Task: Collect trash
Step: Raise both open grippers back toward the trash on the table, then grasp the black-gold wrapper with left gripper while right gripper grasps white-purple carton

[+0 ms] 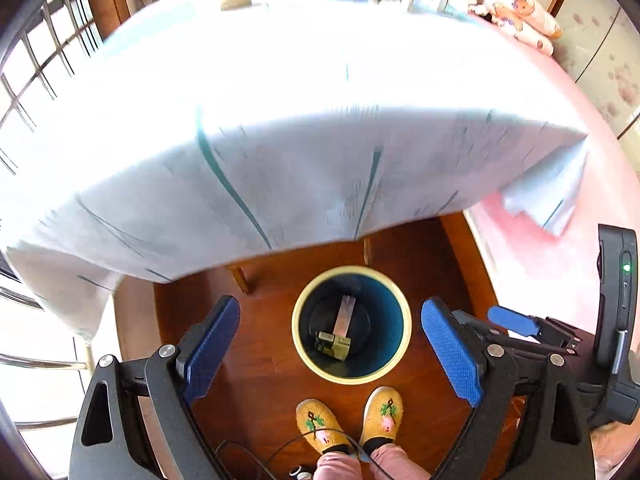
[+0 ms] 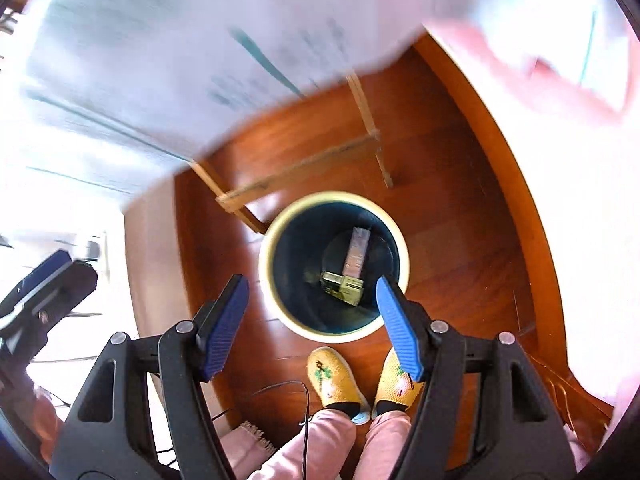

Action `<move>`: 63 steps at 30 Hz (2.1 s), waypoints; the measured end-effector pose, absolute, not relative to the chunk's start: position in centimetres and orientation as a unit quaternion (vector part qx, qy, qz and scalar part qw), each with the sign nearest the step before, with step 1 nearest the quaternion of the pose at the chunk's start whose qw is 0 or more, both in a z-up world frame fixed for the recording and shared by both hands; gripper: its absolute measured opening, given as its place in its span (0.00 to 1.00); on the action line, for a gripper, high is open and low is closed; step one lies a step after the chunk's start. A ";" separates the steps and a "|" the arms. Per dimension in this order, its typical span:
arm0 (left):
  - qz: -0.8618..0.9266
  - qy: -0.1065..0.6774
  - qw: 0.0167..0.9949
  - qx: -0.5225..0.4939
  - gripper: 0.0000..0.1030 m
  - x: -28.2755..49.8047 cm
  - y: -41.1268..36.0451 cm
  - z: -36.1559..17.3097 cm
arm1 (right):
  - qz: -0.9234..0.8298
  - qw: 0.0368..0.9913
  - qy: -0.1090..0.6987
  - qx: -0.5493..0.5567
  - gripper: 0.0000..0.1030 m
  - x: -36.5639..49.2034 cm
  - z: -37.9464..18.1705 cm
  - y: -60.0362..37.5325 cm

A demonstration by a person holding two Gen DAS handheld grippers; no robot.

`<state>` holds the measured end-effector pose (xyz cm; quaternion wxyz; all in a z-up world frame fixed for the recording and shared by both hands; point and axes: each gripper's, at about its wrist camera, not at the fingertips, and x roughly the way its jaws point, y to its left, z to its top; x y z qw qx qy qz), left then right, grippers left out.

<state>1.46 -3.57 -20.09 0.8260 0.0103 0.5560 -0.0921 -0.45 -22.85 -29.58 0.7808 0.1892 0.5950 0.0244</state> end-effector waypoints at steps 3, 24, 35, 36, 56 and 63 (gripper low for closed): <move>-0.076 0.542 0.837 0.015 0.91 1.5 -2.8 -15.6 | 0.045 0.784 0.583 0.210 0.62 -0.8 -24.7 -22.4; -0.153 0.426 0.892 0.000 0.88 5.5 -1.4 7.8 | 0.026 0.897 0.430 0.099 0.62 0.1 5.1 -17.9; -0.167 0.426 0.889 0.013 0.77 11.1 -4.4 8.1 | 0.022 0.899 0.432 0.069 0.62 6.4 6.1 -20.4; -0.161 0.425 0.890 0.016 0.77 12.0 -4.8 7.8 | 0.025 0.898 0.434 0.068 0.62 7.5 5.8 -20.9; 0.018 0.560 0.824 -0.086 0.77 33.6 -14.2 -4.8 | 0.163 0.834 0.526 -0.029 0.59 35.7 -5.2 -31.6; 0.044 0.573 0.814 -0.085 0.77 35.7 -15.3 -7.1 | 0.203 0.805 0.553 -0.072 0.51 41.0 -10.9 -30.1</move>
